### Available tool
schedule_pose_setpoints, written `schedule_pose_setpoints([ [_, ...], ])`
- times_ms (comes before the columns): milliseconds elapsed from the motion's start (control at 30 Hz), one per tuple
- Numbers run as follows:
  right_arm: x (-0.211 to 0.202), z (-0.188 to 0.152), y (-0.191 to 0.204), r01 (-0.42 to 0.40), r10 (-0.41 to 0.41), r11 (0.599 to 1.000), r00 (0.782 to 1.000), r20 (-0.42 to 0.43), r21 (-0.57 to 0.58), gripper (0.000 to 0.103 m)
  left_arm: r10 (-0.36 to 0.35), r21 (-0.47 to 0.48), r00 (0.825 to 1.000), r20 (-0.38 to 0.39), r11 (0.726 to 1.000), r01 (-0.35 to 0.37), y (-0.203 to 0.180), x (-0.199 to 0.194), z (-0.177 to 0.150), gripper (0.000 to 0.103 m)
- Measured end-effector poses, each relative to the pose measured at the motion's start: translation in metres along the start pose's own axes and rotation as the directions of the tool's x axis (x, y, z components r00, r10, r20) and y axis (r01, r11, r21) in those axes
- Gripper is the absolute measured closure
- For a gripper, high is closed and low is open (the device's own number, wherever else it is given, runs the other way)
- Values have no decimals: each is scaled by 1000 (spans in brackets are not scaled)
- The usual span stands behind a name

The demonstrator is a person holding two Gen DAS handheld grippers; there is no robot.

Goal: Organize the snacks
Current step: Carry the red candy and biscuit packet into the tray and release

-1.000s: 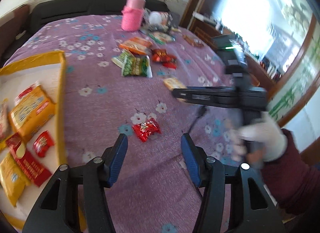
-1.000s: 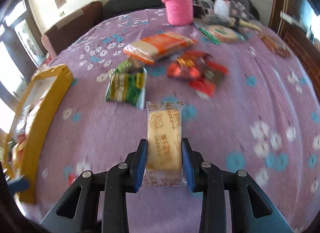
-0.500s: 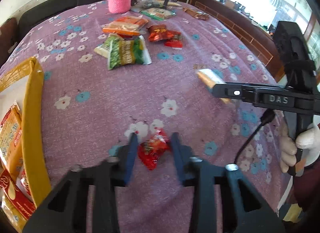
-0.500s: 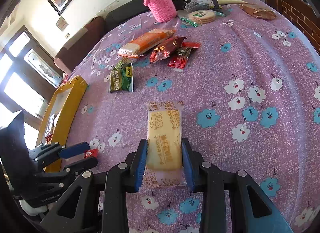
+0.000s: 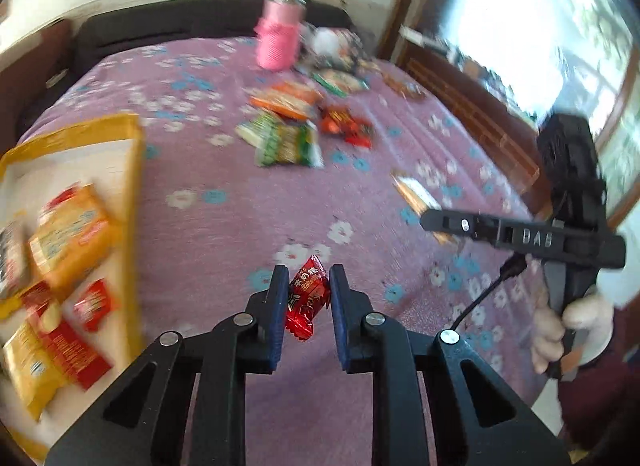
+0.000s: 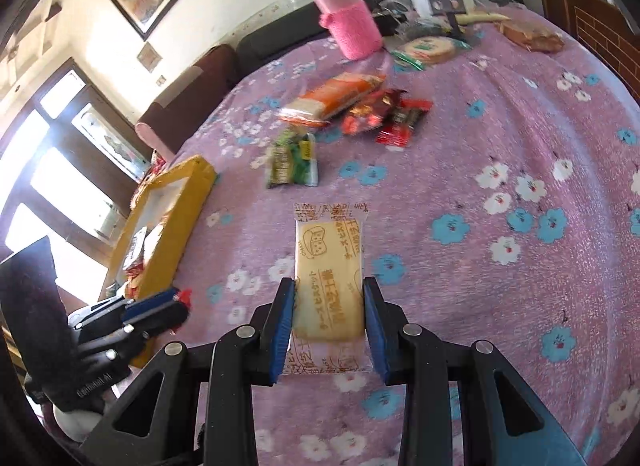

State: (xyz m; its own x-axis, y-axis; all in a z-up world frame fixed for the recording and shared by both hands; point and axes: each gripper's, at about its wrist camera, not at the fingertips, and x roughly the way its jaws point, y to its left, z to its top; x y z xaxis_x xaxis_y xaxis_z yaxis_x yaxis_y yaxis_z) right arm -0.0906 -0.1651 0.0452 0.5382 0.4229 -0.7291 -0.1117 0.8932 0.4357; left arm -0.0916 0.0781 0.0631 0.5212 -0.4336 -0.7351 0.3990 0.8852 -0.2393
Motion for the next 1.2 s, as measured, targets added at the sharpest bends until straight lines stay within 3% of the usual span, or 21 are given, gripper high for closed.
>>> schedule_pose_setpoints([
  [233, 2, -3, 57, -60, 58, 995, 998, -16, -86, 69, 106, -189, 989, 104, 978, -85, 67, -64, -20, 85],
  [467, 25, -13, 140, -161, 144, 966, 985, -96, -203, 69, 272, -326, 954, 123, 919, -220, 131, -102, -47, 85],
  [733, 71, -42, 239, -223, 152, 906, 965, -215, -360, 69, 302, -390, 951, 72, 886, -252, 163, -95, -68, 84],
  [967, 114, -61, 275, -205, 88, 883, 956, -280, -422, 70, 289, -450, 953, 96, 866, -217, 183, -109, -79, 81],
  [1033, 120, -65, 276, -196, 75, 882, 957, -281, -429, 66, 286, -466, 952, 109, 861, -205, 187, -114, -81, 77],
  [1200, 118, -63, 275, -189, 78, 890, 960, -269, -416, 62, 331, -504, 932, 146, 835, -218, 189, -131, -79, 43],
])
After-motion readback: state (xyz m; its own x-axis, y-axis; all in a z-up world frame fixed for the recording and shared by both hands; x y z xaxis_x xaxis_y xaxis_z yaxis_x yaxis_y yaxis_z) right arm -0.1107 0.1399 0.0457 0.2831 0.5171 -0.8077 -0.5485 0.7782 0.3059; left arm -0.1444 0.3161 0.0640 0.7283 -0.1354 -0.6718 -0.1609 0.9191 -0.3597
